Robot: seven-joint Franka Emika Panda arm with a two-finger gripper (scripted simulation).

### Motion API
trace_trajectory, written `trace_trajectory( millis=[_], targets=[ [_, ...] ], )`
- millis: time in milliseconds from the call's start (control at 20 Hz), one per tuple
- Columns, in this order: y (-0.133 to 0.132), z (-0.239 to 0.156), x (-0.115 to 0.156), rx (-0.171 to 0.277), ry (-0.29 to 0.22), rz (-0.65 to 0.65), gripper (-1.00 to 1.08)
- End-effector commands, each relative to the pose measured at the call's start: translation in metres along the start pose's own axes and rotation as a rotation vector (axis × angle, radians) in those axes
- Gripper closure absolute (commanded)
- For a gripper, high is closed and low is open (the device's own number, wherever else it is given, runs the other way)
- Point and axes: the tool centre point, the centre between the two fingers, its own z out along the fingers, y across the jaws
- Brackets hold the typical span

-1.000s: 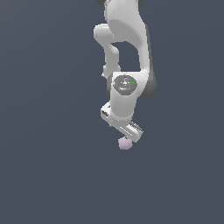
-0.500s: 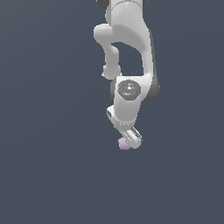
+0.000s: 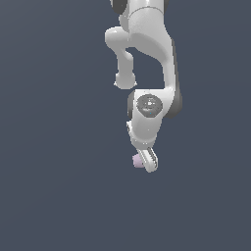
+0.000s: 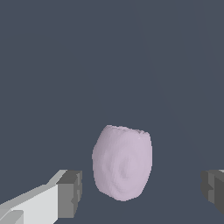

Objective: Pick up the object and move it to a goal position.

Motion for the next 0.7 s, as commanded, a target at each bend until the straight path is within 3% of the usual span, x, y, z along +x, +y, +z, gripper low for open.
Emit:
trace_trajectory(
  millis=[0, 650],
  targets=[
    [-0.0026, 0.0019, -0.0017, 0.002, 0.0, 0.048, -0.92],
    [-0.0075, 0.0057, -0.0058, 0.005, 0.001, 0.139, -0.92]
  ],
)
